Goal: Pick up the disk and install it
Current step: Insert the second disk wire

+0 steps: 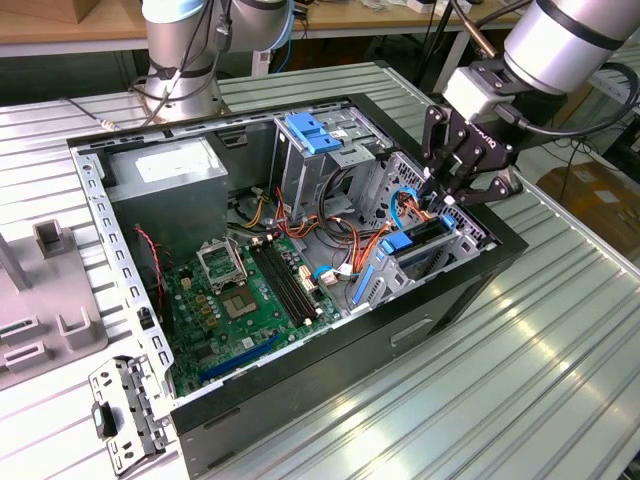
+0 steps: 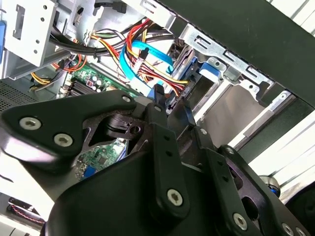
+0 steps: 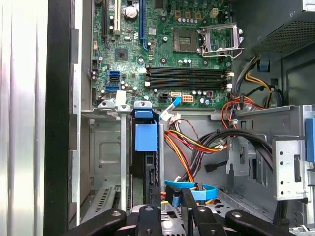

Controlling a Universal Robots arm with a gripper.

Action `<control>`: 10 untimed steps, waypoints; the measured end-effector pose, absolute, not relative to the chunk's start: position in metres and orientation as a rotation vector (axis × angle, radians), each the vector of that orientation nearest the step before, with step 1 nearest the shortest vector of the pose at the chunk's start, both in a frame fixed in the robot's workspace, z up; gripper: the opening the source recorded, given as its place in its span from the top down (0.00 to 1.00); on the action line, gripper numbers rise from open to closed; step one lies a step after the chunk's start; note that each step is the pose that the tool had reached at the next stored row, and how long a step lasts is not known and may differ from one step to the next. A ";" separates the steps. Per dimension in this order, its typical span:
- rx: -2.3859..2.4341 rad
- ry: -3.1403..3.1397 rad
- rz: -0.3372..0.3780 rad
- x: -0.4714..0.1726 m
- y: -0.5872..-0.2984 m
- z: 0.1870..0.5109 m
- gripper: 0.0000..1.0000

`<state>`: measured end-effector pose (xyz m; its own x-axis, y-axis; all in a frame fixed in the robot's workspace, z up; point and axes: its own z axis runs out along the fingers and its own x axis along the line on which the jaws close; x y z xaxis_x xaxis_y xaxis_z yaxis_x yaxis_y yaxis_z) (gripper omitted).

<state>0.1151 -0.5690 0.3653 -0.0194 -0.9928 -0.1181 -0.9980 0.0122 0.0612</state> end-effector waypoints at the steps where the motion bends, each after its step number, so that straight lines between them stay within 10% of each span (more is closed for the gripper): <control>1: -2.170 2.205 0.197 0.115 -0.569 0.365 0.69; 10: -2.170 2.205 0.197 0.114 -0.570 0.360 0.69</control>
<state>0.1142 -0.5697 0.3601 -0.0194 -0.9928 -0.1181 -0.9981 0.0122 0.0612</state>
